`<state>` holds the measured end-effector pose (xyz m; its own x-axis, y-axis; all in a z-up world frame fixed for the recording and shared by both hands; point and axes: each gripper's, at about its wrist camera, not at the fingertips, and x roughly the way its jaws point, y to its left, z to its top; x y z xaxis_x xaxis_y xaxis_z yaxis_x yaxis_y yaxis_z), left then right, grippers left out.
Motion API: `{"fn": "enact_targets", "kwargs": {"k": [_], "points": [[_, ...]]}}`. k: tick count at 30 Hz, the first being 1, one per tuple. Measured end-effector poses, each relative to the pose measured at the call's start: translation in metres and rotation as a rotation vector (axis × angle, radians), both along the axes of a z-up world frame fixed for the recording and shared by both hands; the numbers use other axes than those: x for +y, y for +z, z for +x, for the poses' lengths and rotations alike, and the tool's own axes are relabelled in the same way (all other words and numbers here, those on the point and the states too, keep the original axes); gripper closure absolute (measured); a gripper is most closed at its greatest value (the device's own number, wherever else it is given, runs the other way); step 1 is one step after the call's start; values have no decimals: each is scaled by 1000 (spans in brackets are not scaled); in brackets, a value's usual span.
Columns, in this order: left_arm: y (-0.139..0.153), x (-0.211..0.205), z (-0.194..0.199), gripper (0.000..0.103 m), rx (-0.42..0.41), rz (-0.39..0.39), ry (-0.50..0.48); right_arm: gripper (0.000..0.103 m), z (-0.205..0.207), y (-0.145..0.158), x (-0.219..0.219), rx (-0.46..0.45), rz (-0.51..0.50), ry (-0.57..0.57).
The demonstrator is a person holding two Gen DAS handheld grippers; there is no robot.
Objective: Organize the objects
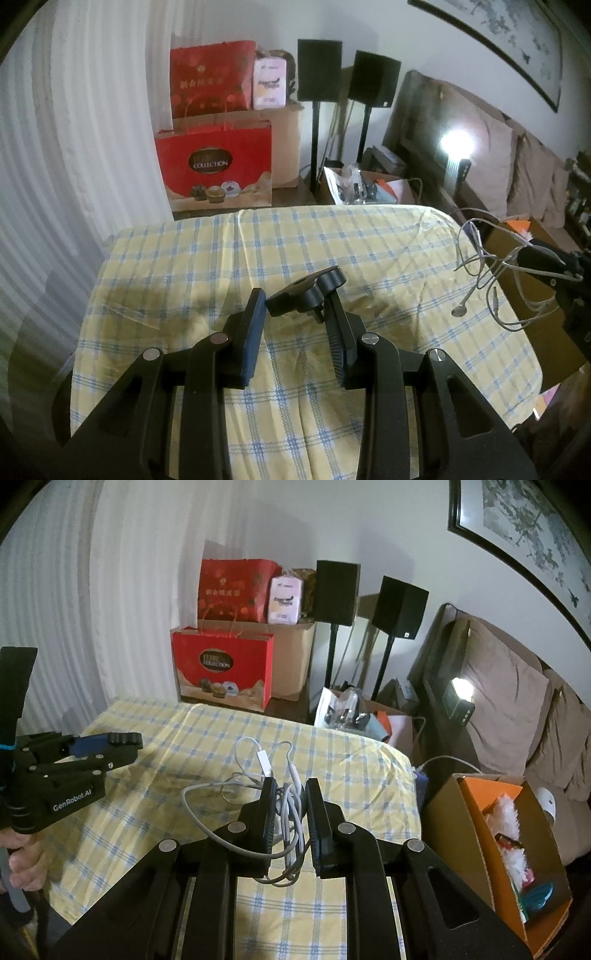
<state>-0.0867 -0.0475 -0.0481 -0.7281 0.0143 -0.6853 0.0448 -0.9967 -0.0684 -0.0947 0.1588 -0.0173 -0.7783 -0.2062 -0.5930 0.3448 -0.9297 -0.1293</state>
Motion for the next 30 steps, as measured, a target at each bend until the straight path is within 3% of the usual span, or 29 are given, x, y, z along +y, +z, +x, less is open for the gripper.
{"fn": "enact_targets", "kwargs": {"k": [30], "points": [[40,8,27,73,92,-13,19,88,33,43,25,130,-88,-40]]}}
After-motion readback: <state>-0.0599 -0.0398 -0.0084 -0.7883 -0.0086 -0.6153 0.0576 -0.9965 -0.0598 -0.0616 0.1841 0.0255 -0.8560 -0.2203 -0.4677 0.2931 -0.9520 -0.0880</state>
